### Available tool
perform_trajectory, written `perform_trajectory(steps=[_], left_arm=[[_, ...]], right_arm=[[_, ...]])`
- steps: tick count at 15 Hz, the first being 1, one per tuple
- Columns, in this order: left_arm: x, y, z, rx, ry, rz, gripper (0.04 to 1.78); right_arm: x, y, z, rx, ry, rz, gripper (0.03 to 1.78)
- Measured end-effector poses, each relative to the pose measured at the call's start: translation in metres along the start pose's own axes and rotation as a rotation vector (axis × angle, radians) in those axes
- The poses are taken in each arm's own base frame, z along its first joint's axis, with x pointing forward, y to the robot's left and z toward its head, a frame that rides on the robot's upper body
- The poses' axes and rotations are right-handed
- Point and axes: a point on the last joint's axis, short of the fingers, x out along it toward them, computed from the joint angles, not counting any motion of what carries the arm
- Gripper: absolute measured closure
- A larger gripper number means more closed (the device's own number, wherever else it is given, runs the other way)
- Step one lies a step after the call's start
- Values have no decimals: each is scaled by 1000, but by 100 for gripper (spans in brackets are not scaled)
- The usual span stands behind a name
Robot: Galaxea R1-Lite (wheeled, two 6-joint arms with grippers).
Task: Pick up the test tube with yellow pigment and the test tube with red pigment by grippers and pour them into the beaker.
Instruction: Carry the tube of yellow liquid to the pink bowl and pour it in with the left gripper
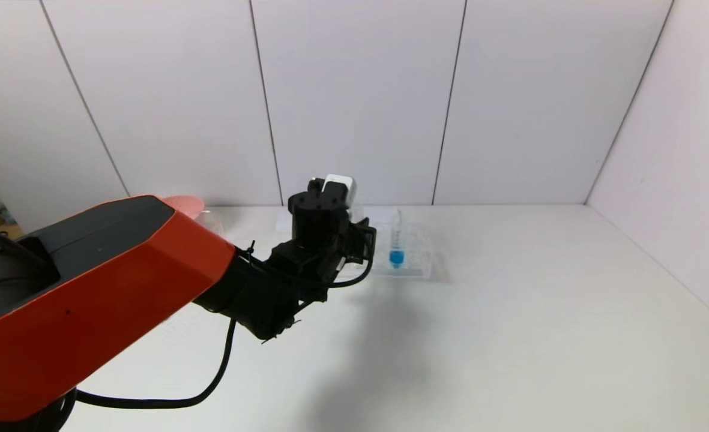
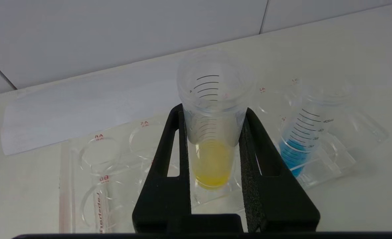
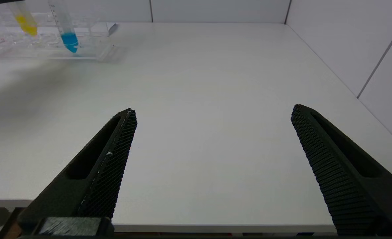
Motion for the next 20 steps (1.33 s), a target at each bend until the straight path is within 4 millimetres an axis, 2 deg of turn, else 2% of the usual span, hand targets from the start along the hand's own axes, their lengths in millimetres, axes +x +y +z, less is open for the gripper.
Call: perform_trajectory(steps=[13,18,20], left_arm=[[-6,0,34,24,-117,-2,138],[-25,6,47,27,-123,12,138],[-37,16,56,28,-125,29,138]], right_arm=[[0,0,0,0,0,0,11],[0,0,0,0,0,1,11],[0,0,0,0,0,1,11]])
